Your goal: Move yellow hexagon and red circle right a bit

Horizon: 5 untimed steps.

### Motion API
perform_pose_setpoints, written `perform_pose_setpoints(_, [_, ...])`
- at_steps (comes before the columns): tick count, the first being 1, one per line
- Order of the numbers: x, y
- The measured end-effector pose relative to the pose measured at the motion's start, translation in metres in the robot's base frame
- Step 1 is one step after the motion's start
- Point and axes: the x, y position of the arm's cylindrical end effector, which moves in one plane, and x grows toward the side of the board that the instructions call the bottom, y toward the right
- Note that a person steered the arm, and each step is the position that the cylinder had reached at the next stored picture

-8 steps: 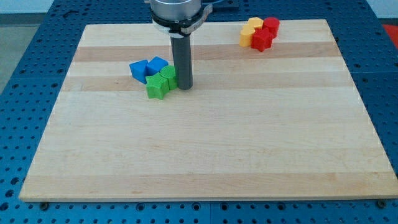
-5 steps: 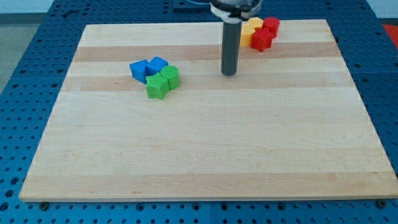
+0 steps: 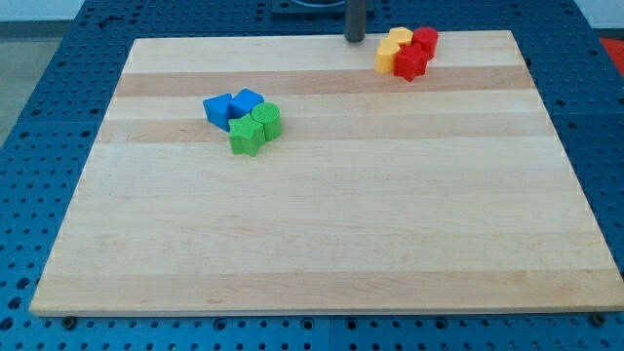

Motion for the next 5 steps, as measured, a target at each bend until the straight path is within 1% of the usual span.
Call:
perform_pose_setpoints(1, [-0.001,0.039])
perform_pose_setpoints(2, [-0.001,0.062])
perform_pose_setpoints(5, [0.005,0.111])
